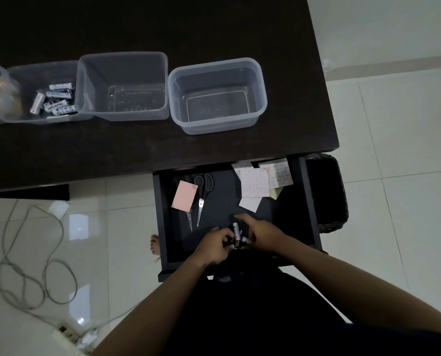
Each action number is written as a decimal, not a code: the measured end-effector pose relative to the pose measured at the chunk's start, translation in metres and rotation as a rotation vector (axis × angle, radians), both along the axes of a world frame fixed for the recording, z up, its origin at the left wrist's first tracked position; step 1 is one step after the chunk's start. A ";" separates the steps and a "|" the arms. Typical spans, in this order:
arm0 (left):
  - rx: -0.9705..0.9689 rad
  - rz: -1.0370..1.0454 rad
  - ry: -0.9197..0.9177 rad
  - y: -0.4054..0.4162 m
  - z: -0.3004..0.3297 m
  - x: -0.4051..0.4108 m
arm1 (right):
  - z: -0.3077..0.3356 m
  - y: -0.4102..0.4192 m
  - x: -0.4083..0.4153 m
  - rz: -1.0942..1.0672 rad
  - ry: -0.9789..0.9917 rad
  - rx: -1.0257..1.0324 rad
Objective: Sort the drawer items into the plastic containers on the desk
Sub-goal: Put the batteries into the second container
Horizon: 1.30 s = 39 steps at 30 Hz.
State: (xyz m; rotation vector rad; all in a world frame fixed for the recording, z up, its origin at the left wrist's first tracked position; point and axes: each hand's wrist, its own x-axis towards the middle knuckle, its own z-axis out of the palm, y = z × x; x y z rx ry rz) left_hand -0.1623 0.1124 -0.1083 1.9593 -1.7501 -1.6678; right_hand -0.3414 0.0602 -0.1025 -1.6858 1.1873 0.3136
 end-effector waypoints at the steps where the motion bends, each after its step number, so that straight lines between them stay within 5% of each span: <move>1: -0.007 0.011 0.004 0.000 -0.001 -0.001 | 0.001 -0.001 0.001 0.039 0.001 -0.015; 14: 0.052 -0.070 -0.087 -0.004 -0.006 0.000 | 0.003 -0.005 0.005 0.236 0.042 0.047; 24: -0.052 -0.213 -0.056 -0.007 -0.001 0.001 | 0.008 0.000 0.009 0.022 0.071 0.189; 29: 0.027 -0.222 -0.081 -0.007 -0.001 -0.001 | 0.000 0.008 0.010 -0.065 0.084 0.071; 39: 0.134 -0.290 -0.083 -0.011 0.001 0.001 | 0.002 0.003 0.011 -0.321 -0.043 0.323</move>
